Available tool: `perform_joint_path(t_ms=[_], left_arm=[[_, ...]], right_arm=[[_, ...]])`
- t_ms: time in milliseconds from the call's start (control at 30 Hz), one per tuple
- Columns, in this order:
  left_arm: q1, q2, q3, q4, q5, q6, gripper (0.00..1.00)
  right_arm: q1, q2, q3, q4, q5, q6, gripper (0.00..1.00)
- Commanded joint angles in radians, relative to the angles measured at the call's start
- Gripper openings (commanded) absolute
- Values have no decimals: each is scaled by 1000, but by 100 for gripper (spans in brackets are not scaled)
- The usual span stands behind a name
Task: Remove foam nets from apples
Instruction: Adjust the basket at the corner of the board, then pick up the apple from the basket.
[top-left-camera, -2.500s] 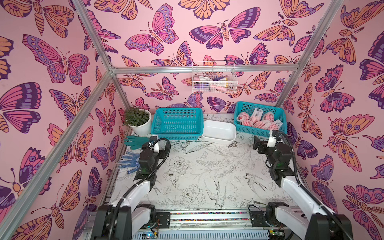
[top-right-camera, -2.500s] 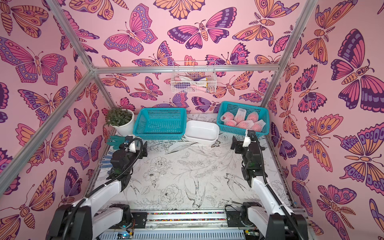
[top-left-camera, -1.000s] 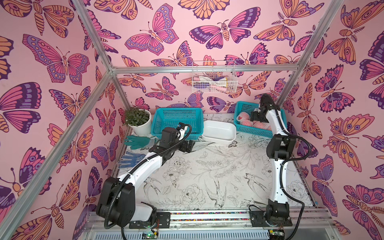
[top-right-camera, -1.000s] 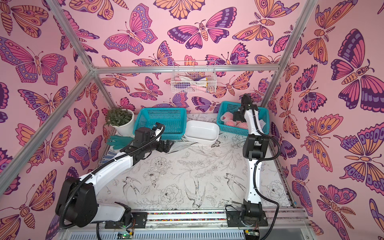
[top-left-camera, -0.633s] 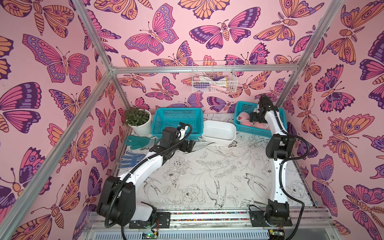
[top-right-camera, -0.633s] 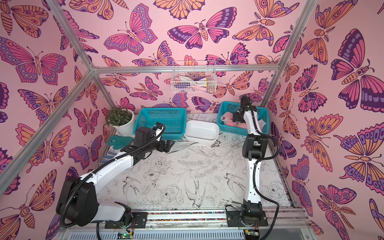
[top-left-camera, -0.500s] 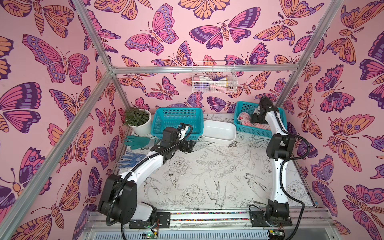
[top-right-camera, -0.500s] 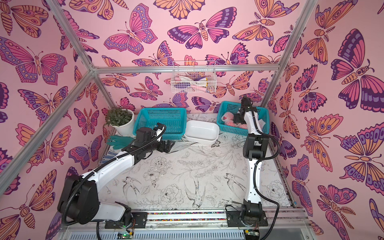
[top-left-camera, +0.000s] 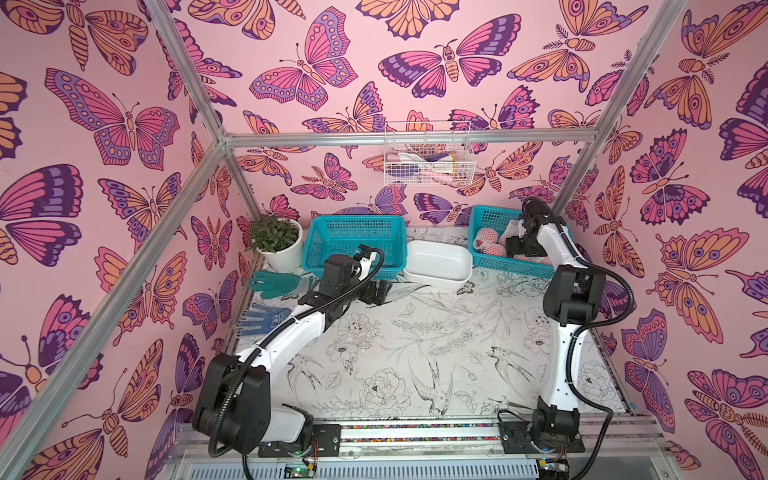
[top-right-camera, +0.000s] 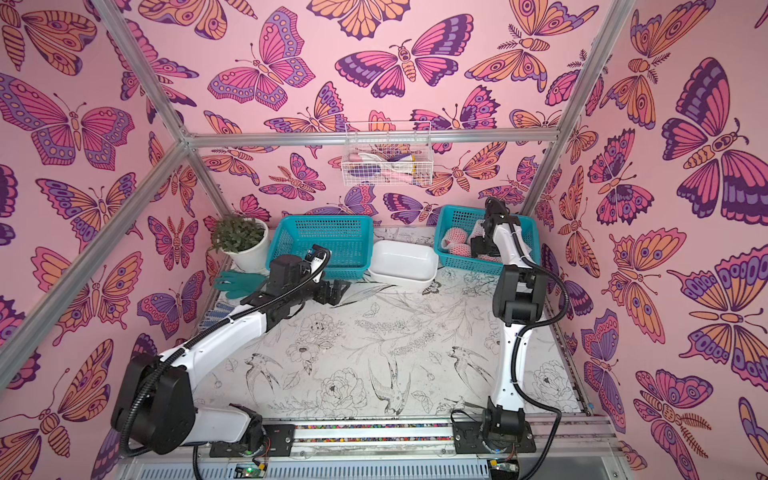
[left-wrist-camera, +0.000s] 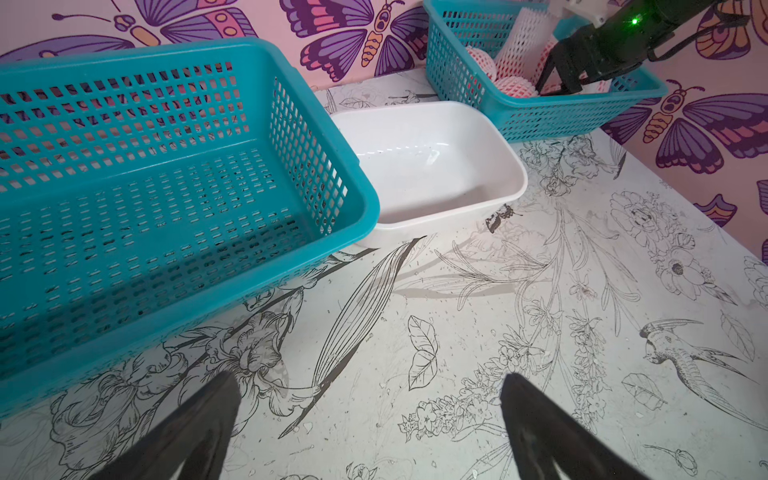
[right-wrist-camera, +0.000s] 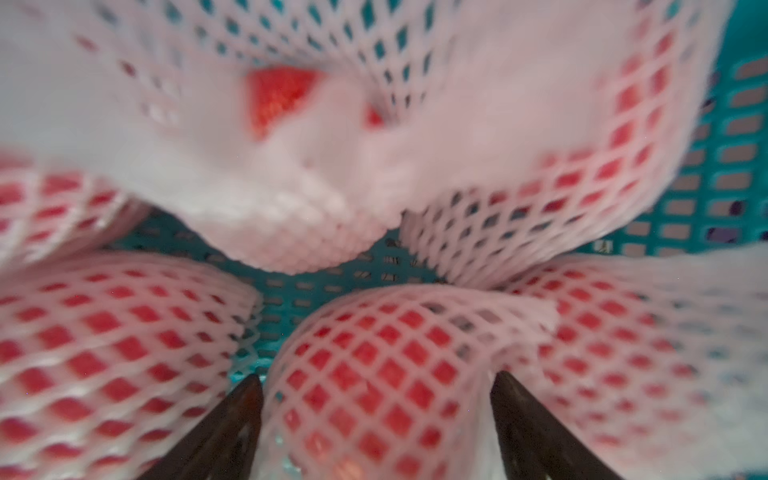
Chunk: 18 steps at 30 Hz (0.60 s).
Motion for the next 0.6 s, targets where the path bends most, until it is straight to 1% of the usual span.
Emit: perform_joint_path(t_ms=[0,200,333,467,567], left_arm=[[-6,-16,-13,11,16,-7,100],[-6,10,4,11,22,-17,100],[-8,29,18,10,32,-24,100],[-11,47,35,5,35,-23,100],[-14,58,46,4,34,-25,100]], right_arm=[[-3,-17,49,46,-9,0,90],[-2,88,175,81,-45,23,92],[-2,138,207,135,-75,46,93],[-2,227,329,67,-81,59,94],[-1,233,307,78,-103,60,95]])
